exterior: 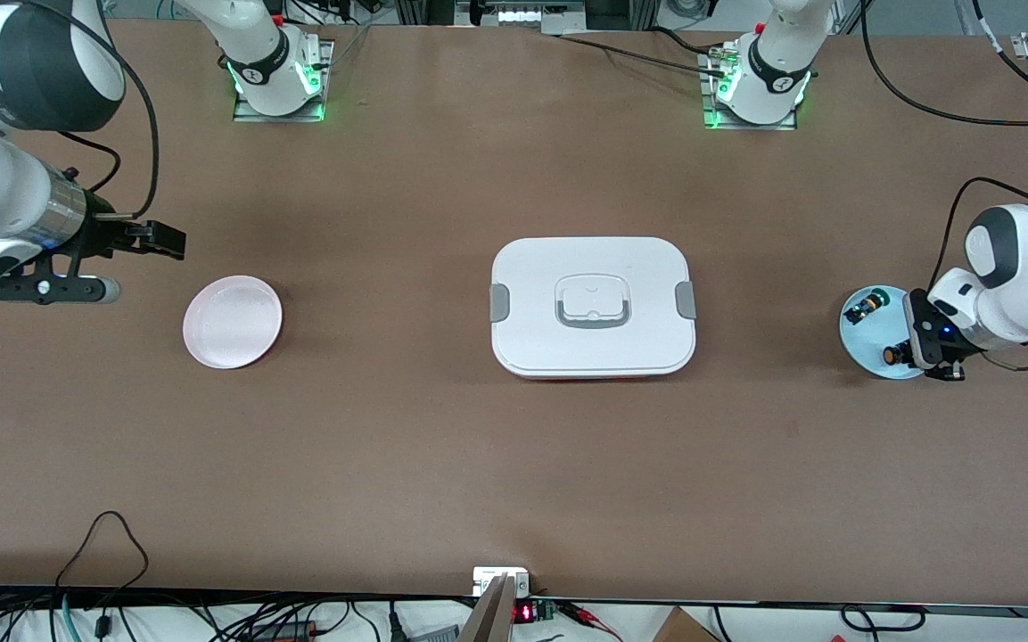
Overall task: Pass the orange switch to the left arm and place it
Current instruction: 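Lower the switch onto the light-blue plate and open the left gripper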
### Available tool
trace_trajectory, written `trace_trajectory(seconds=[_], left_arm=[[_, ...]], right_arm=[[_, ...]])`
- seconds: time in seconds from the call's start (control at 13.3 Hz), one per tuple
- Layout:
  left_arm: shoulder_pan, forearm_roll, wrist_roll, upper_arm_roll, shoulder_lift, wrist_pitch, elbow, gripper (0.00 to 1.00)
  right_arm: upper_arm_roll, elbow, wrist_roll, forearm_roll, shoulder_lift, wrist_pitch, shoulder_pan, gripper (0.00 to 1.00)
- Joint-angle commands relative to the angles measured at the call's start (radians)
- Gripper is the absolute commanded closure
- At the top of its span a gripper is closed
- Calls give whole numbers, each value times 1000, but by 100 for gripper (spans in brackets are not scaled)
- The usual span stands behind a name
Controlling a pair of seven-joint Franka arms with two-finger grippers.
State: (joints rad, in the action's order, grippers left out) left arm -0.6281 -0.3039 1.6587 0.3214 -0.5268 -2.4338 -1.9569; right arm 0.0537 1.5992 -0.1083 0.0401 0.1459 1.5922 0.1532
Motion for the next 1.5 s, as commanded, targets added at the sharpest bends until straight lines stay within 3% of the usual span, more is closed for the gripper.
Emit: trace_trajectory(seconds=[0.0, 0.22, 0.3, 0.38, 0.45, 0.6, 0.9, 1.12, 1.43], left_arm=[[-36, -17, 47, 22, -4, -42, -23, 69], [-45, -17, 53, 22, -25, -60, -23, 63], [-47, -17, 52, 22, -27, -60, -23, 50], [-45, -17, 52, 22, -28, -59, -23, 20], [-51, -15, 52, 24, -27, -56, -23, 0], [-51, -14, 50, 27, -16, -47, -16, 0], [-58, 8, 38, 102, 80, 67, 1, 0], [-48, 153, -29, 113, 125, 269, 90, 0], [-39, 163, -348, 215, 122, 611, 286, 0]], right_arm=[[-3, -79, 7, -14, 3, -46, -17, 0], [-2, -82, 34, -6, -3, -61, -26, 0], [0, -82, 59, -6, -8, -67, -29, 0], [0, -82, 68, -12, -8, -99, -43, 0], [0, -81, 68, -20, -12, -109, -50, 0], [-2, -62, 55, -22, -44, -112, -46, 0], [-5, 27, 65, -35, -101, -58, -44, 0], [-6, 47, 67, -35, -112, -34, -41, 0], [-8, 47, 68, -35, -112, -20, -41, 0]])
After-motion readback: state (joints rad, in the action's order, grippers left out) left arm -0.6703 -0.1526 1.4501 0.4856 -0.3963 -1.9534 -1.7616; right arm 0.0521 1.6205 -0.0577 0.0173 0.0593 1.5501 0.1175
